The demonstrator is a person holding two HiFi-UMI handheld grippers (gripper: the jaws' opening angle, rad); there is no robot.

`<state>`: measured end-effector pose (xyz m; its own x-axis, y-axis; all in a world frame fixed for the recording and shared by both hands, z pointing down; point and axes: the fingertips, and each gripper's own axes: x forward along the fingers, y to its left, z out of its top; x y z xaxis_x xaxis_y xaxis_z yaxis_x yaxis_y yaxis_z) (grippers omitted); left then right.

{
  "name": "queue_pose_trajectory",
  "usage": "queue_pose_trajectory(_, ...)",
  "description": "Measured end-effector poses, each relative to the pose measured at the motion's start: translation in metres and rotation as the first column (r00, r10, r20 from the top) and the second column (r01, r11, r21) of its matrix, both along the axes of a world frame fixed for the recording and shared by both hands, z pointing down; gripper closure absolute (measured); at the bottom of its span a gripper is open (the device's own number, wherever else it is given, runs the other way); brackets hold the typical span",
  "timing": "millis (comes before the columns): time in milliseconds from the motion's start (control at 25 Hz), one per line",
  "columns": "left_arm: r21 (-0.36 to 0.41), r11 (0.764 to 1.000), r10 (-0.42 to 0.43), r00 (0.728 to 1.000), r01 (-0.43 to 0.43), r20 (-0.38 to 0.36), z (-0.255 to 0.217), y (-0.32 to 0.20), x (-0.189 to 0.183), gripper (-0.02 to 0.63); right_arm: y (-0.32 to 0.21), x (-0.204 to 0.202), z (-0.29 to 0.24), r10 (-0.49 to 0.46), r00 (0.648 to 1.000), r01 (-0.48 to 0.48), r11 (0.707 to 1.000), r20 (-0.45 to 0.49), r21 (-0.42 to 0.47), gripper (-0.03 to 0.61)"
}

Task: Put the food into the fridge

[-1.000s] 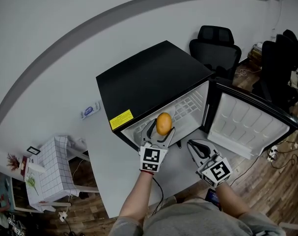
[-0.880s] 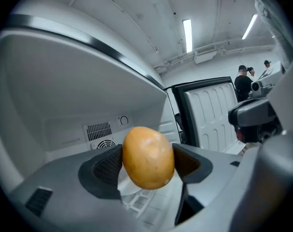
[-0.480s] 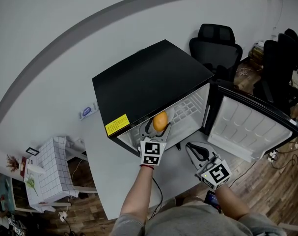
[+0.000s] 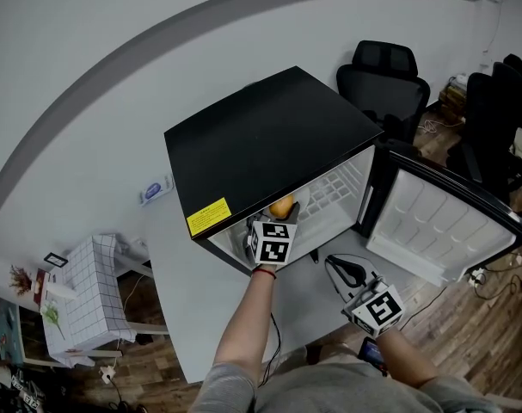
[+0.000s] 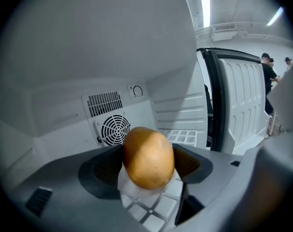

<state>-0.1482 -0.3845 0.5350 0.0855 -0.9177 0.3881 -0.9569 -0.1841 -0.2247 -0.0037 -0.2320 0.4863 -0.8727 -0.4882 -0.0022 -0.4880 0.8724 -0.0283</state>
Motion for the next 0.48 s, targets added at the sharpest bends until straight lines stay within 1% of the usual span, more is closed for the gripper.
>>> queue_pose_trajectory(120,-0.009,1.000,-0.004,1.000,0.005,0.010,0.001,-0.007,-0.003,0.278,0.003,0.000,0.003,-0.011,1.000,0.011,1.000,0.006,0.005,0.565)
queue_pose_trajectory(320,0.015,1.000,-0.005,0.999,0.004,0.035,0.003,-0.013,-0.006,0.273,0.003,0.005,0.005,-0.002,1.000,0.002,1.000,-0.001,0.005,0.565)
queue_pose_trajectory(480,0.029,1.000,-0.001,1.000,0.000,0.024,0.003,-0.012,-0.008,0.268,0.002,0.006,0.002,0.006,1.000,-0.006,1.000,0.002,0.008,0.565)
